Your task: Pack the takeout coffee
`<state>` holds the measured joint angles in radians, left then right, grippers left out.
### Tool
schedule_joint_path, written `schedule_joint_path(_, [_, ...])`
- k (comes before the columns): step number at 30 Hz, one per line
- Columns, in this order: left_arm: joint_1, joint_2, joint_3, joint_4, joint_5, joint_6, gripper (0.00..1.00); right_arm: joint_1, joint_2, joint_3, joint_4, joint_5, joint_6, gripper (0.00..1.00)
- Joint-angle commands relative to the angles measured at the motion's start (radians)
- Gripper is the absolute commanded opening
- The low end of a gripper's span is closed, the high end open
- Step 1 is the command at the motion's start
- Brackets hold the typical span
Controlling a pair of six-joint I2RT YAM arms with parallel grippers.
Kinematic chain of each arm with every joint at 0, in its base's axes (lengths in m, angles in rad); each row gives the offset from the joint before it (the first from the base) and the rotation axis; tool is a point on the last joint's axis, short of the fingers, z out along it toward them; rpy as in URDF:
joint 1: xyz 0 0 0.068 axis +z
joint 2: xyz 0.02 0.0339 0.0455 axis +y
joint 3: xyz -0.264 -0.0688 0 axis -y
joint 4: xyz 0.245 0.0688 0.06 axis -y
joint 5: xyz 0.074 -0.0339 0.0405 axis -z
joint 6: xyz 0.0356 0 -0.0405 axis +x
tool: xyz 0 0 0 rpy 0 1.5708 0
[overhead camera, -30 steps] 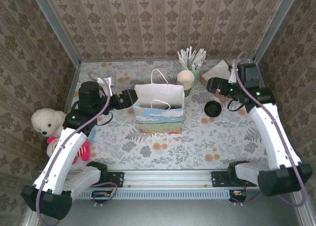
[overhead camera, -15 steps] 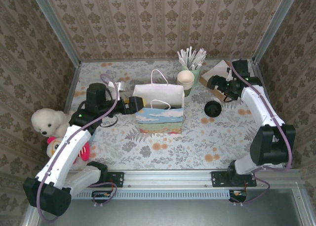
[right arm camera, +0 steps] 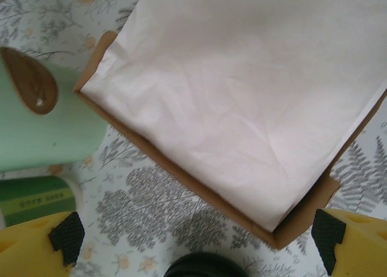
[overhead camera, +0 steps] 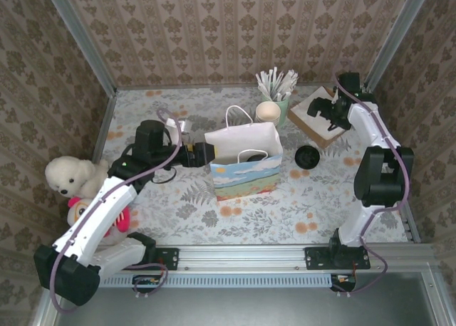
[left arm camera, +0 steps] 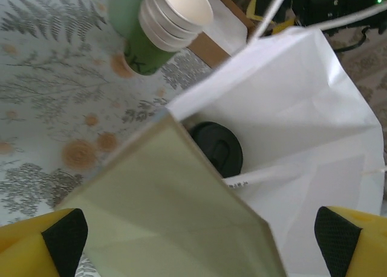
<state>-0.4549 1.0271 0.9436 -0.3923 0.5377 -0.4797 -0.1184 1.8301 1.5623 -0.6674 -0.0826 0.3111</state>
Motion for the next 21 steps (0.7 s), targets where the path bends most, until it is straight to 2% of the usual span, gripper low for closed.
schedule_joint_path(1, [0.028,0.018,0.015,0.014,-0.006,0.006,1.0,-0.032,0.086,0.095,-0.035,0.055,-0.041,0.98])
schedule_joint_path(4, [0.018,0.077,0.044,0.035,0.045,0.008,0.98,-0.042,0.188,0.188,-0.037,0.055,-0.025,0.93])
schedule_joint_path(8, [0.008,0.145,0.105,-0.034,0.046,0.056,0.91,-0.043,0.352,0.35,-0.086,0.067,-0.005,0.86])
schedule_joint_path(11, [0.008,0.155,0.114,-0.016,0.063,0.054,0.86,-0.041,0.45,0.449,-0.126,-0.007,-0.026,0.79])
schedule_joint_path(15, [0.016,0.163,0.128,-0.016,0.038,0.053,0.78,-0.034,0.517,0.503,-0.153,-0.054,-0.037,0.78])
schedule_joint_path(17, [0.029,0.183,0.151,-0.02,0.043,0.051,0.72,-0.027,0.535,0.508,-0.161,-0.023,-0.037,0.77])
schedule_joint_path(19, [0.034,0.21,0.16,0.014,0.055,0.044,0.72,-0.019,0.552,0.517,-0.183,0.046,-0.037,0.73])
schedule_joint_path(21, [0.035,0.248,0.177,0.051,0.088,0.037,0.72,-0.012,0.561,0.524,-0.205,0.107,-0.038,0.63])
